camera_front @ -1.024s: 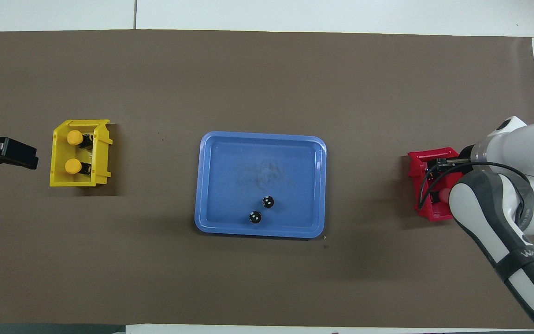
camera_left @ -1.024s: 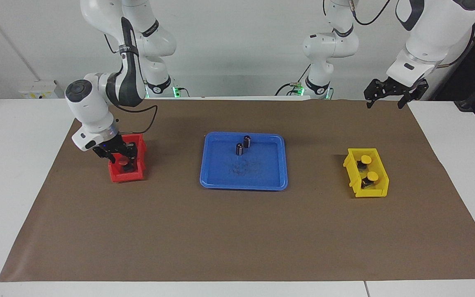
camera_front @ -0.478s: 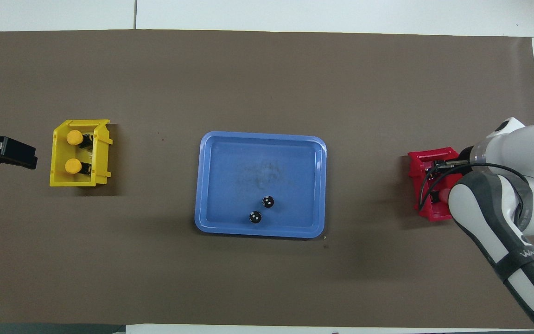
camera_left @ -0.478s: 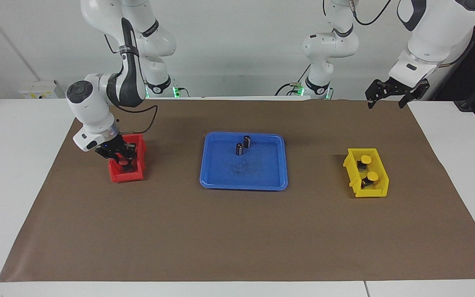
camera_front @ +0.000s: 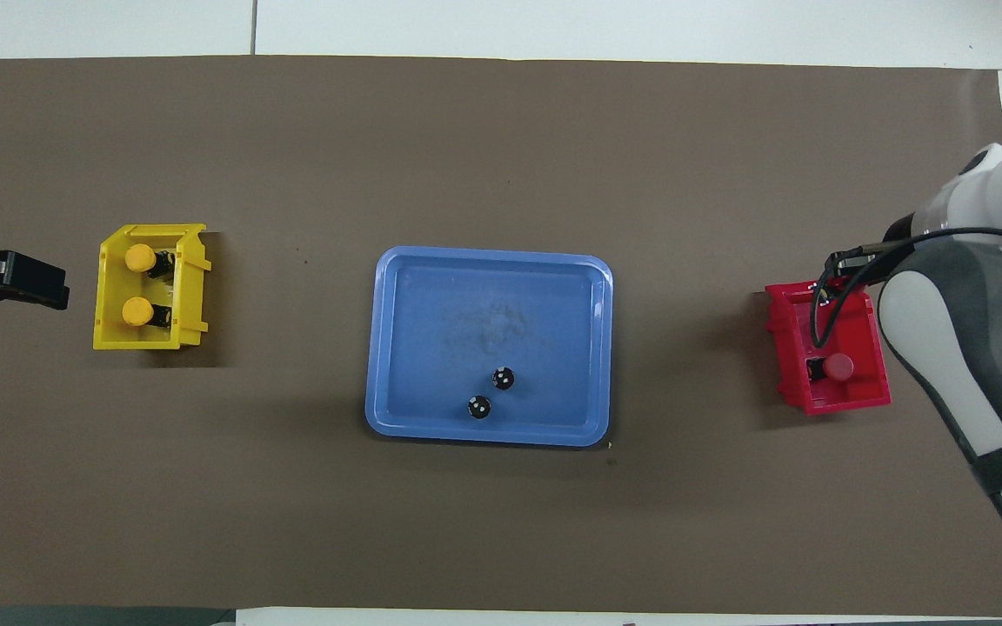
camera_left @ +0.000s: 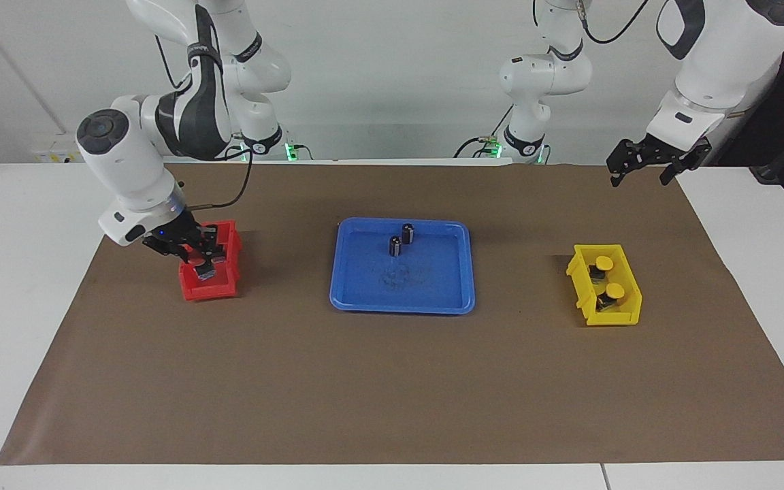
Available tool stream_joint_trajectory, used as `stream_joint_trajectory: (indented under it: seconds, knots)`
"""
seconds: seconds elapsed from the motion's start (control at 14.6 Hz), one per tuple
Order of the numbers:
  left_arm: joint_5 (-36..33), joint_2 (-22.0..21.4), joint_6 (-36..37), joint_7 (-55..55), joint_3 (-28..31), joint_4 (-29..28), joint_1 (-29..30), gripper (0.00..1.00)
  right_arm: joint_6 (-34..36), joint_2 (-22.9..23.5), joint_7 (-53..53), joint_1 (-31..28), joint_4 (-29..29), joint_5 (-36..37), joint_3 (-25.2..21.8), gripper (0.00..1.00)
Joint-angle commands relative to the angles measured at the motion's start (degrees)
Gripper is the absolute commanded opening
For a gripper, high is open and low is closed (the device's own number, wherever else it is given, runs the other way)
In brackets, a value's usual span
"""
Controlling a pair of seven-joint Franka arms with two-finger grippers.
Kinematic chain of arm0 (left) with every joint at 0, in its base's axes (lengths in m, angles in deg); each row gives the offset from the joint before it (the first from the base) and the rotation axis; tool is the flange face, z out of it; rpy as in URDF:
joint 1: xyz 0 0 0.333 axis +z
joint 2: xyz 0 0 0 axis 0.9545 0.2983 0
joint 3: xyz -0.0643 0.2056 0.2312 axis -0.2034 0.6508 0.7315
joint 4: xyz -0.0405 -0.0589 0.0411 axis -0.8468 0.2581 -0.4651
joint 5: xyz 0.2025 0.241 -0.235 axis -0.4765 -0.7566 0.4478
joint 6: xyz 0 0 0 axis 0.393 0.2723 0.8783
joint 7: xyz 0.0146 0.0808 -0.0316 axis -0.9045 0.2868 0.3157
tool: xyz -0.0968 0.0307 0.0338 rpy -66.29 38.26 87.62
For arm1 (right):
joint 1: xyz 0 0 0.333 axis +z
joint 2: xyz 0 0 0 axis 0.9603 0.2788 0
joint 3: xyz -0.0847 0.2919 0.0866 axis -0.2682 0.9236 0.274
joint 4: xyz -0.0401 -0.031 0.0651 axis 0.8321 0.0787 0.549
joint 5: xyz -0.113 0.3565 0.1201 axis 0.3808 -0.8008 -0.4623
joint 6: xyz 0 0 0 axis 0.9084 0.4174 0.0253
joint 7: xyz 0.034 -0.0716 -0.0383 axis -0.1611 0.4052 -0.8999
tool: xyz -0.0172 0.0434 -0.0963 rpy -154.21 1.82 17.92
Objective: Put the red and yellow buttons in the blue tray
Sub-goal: 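Carry the red button to the tray while the left gripper grasps a yellow button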
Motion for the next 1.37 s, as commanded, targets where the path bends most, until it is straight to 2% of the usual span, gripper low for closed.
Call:
stream_joint_trajectory:
  seconds: [0.0,0.07,0.2,0.27,0.48,0.55,0.75,0.96,1.3]
  knots:
    - [0.8,-1.6,-12.14,-1.15,-0.25,-10.25,1.1,0.87,2.47,6.61,12.84,7.02,-10.72,-0.89,0.06,0.17]
    - [0.8,-0.81,-16.36,-1.85,-0.25,-12.71,1.1,0.83,0.9,7.22,18.82,10.27,-11.0,-0.8,0.06,0.17]
    - [0.71,1.73,-21.13,-1.86,-0.25,-14.14,2.32,0.76,-2.88,8.19,28.15,17.48,-10.91,-0.71,0.06,0.17]
    - [0.71,3.92,-23.41,-1.95,-0.25,-13.88,2.42,0.73,-4.46,10.2,32.81,20.21,-11.26,-0.45,0.06,0.17]
    - [0.71,8.77,-29.58,-1.95,-0.25,-13.44,2.68,0.72,-9.57,17.75,45.04,29.52,-12.05,0.95,-0.2,0.17]
    - [0.71,9.65,-30.8,-1.95,-0.25,-13.44,2.85,0.72,-11.4,19.26,47.94,30.6,-13.53,1.31,-0.03,0.17]
    - [0.71,12.55,-34.59,-1.95,-0.25,-13.53,2.94,0.72,-11.77,19.45,50.08,31.39,-13.02,0.61,0.06,0.17]
    - [0.71,14.49,-36.34,-1.33,-0.25,-13.62,3.38,0.72,-14.92,19.36,52.45,32.71,-10.4,0.61,0.06,0.17]
    - [0.71,15.72,-38.37,-1.24,-0.25,-14.23,3.56,0.72,-15.29,19.01,53.25,32.8,-9.15,0.34,0.32,0.22]
